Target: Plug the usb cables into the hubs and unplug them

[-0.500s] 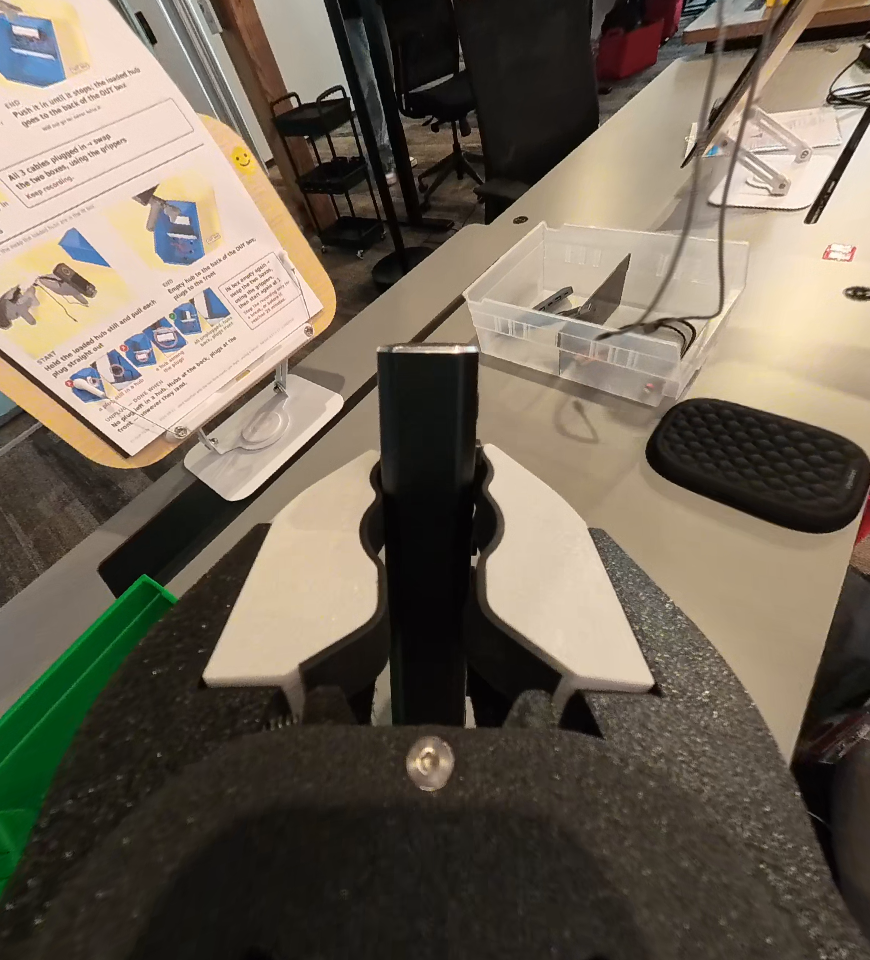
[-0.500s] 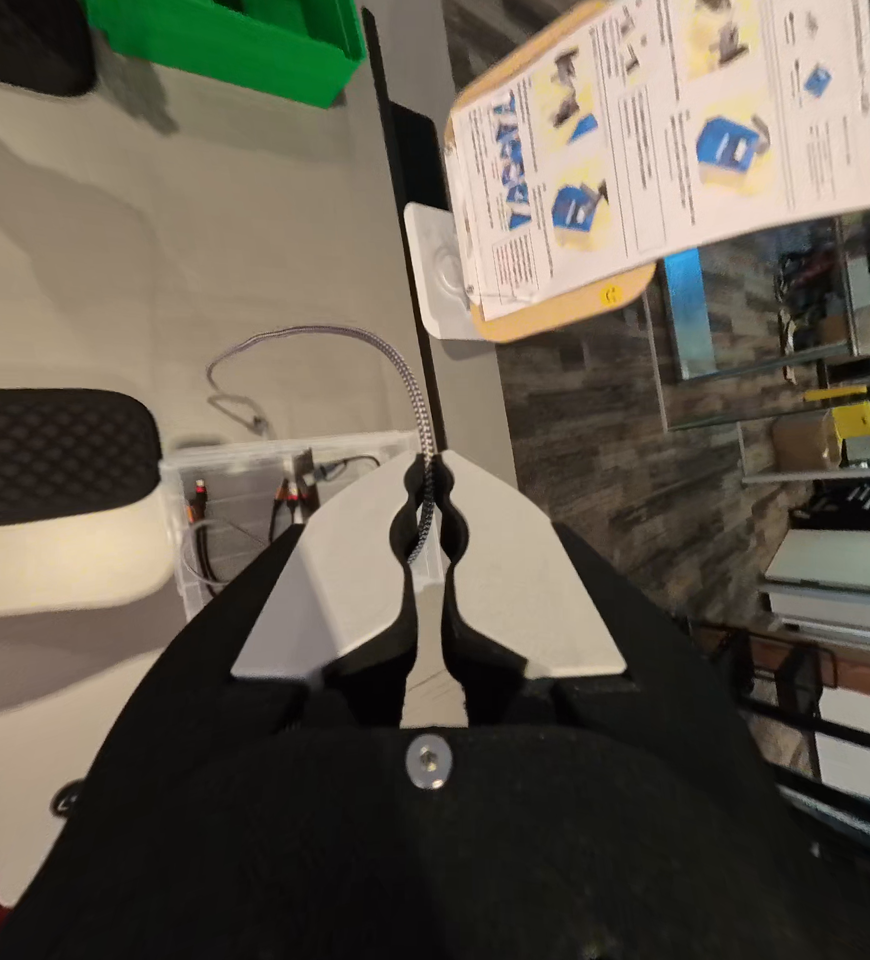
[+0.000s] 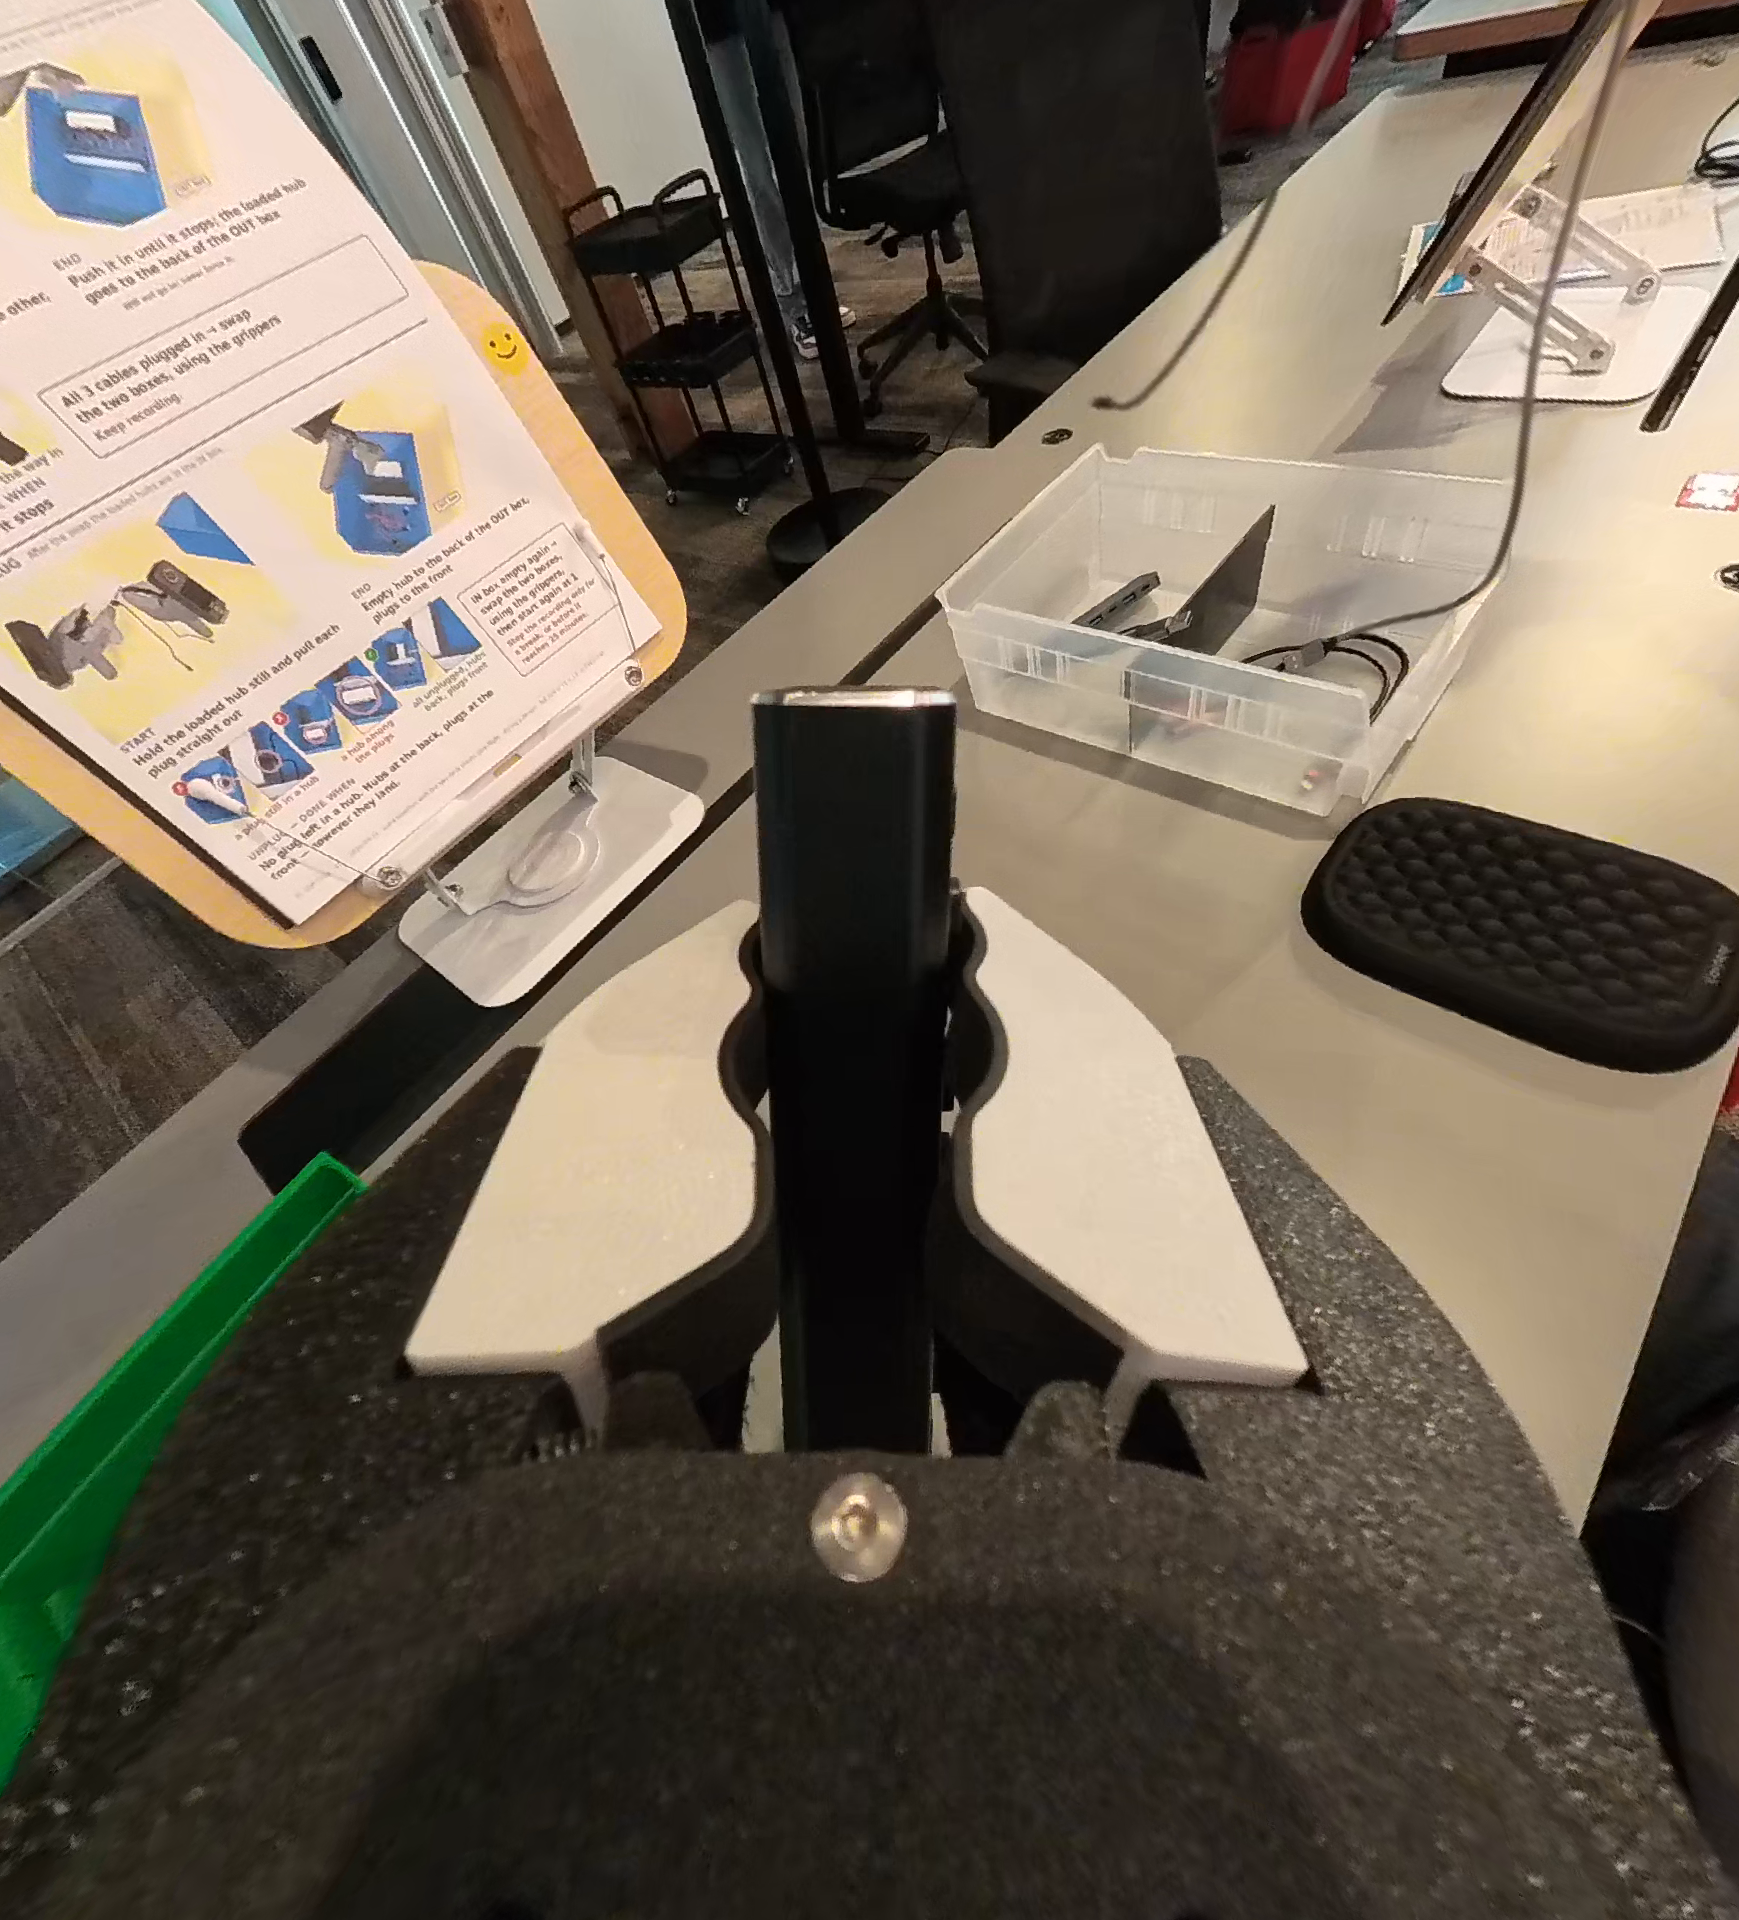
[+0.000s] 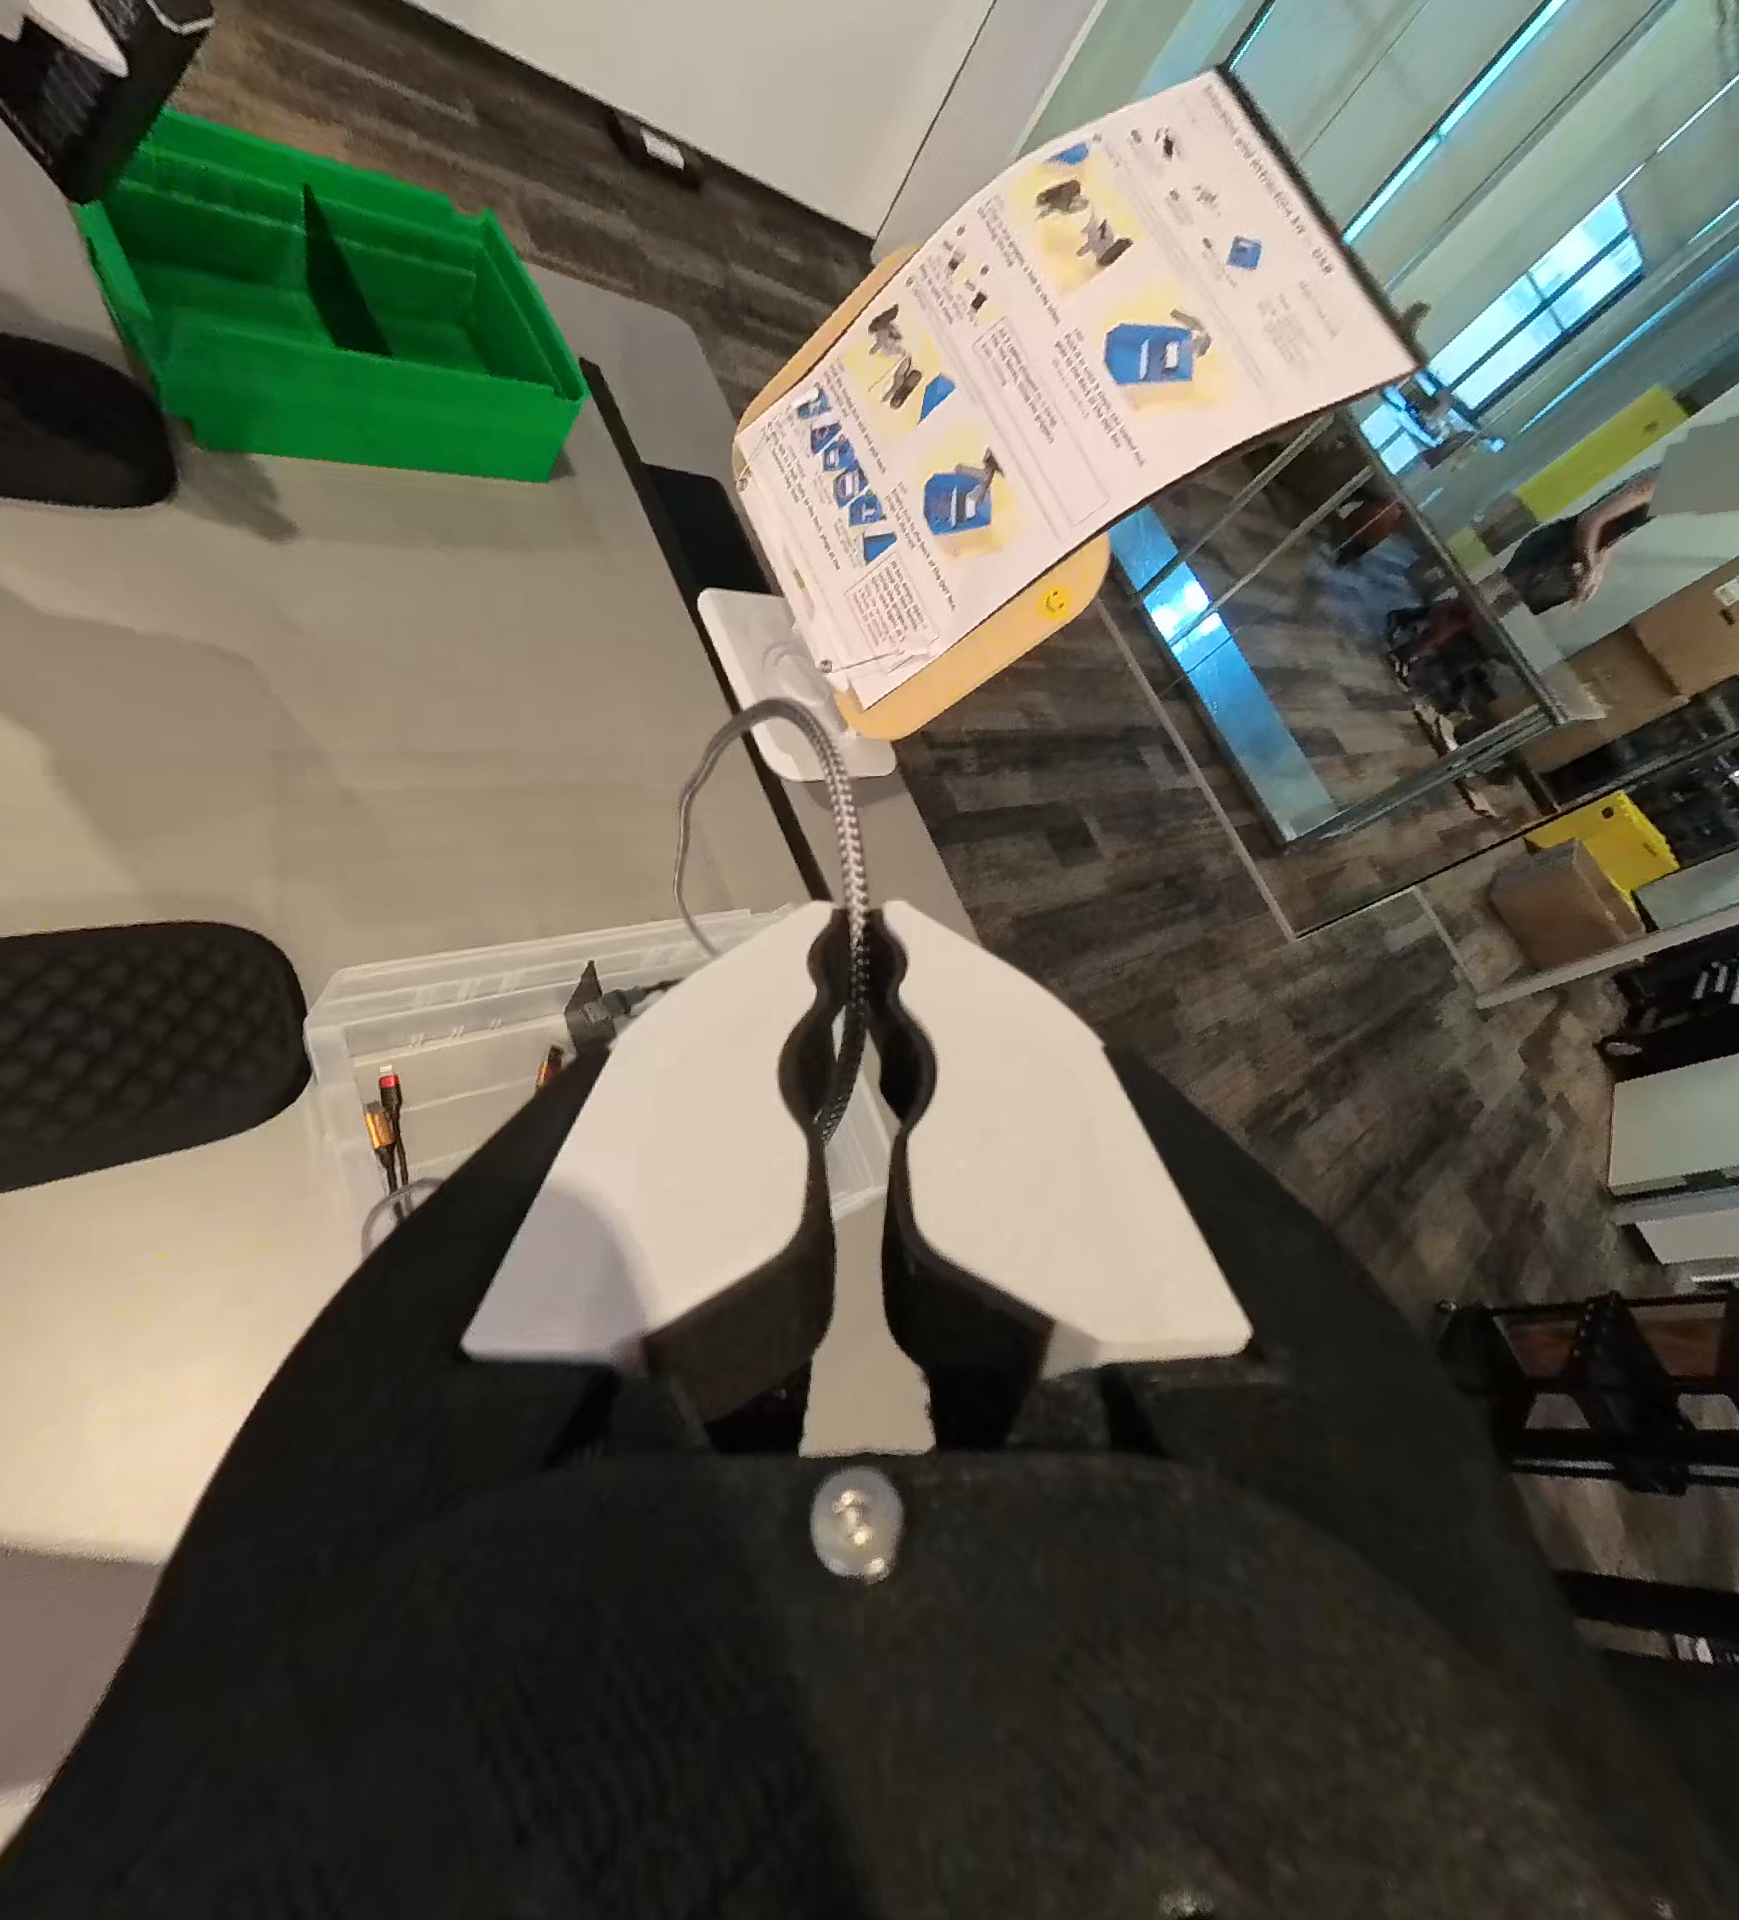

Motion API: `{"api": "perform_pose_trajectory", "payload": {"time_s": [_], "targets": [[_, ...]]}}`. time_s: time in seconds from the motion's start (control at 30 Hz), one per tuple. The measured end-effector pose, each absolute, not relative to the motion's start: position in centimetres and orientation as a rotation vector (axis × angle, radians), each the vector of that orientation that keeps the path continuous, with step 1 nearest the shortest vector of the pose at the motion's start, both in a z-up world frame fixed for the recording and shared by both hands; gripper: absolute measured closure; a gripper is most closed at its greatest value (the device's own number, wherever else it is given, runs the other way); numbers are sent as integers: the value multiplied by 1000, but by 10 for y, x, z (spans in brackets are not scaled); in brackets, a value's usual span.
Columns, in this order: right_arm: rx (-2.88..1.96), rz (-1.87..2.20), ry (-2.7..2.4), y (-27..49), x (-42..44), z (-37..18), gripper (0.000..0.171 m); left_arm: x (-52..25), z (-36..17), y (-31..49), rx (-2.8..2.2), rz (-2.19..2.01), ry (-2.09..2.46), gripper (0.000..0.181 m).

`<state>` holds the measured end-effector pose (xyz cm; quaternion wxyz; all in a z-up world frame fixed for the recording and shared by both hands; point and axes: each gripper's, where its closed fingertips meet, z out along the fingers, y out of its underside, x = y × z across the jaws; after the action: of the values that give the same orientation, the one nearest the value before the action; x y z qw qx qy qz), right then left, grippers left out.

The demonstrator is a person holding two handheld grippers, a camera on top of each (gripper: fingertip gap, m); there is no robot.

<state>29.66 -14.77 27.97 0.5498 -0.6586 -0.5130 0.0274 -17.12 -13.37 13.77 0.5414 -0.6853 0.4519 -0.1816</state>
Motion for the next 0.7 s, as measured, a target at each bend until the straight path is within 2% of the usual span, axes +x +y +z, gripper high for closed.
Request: {"api": "perform_pose_trajectory", "payload": {"time_s": [0.2, 0.33, 0.53, 0.7], "targets": [[-1579, 151, -1245, -154, 292, 263, 168, -161, 129, -132, -1640, -448, 1089, 151], [-1652, 179, -1265, -149, 294, 232, 168, -158, 126, -133, -1645, -452, 1097, 151], [-1768, 138, -1313, -116, 292, 174, 168, -155, 123, -133, -1654, -466, 1103, 151], [-1802, 117, -1342, -86, 289, 148, 168, -156, 121, -135, -1660, -456, 1099, 151]]}}
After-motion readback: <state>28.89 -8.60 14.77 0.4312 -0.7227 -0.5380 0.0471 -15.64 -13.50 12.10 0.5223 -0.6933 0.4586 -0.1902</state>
